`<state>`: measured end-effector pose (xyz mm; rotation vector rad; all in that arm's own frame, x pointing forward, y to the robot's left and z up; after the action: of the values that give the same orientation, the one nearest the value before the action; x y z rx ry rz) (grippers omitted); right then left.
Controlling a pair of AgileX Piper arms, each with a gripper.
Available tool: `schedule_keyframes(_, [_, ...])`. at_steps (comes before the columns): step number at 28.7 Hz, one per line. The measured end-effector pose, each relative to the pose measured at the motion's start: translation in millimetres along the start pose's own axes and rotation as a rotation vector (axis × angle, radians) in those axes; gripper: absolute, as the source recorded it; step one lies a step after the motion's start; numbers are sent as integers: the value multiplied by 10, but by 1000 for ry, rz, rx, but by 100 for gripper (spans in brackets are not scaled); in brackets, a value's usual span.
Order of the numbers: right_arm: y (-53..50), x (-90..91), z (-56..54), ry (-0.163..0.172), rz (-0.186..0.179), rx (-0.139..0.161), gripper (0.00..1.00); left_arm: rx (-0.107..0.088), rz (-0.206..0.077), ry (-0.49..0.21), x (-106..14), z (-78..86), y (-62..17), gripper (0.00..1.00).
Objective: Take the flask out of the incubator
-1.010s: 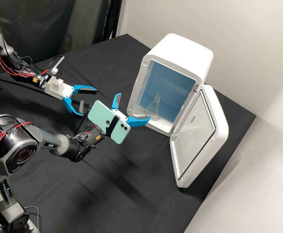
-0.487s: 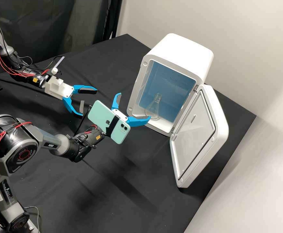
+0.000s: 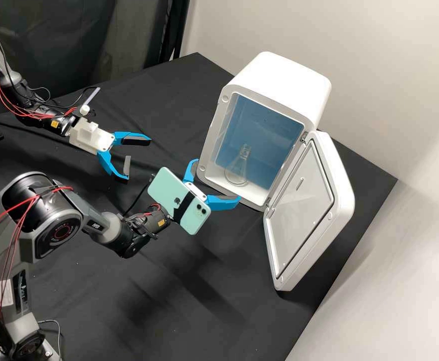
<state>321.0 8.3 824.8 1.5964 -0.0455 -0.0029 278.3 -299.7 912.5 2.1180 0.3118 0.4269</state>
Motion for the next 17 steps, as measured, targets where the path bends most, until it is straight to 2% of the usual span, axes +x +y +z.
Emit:
schedule_keyframes(9, [6,44,30,-4,6,0,100,5,0,0,0,0,0,100])
schedule_keyframes(17, [40,81,-5,11,21,-1,100,6,3,0,-5,3,14,100])
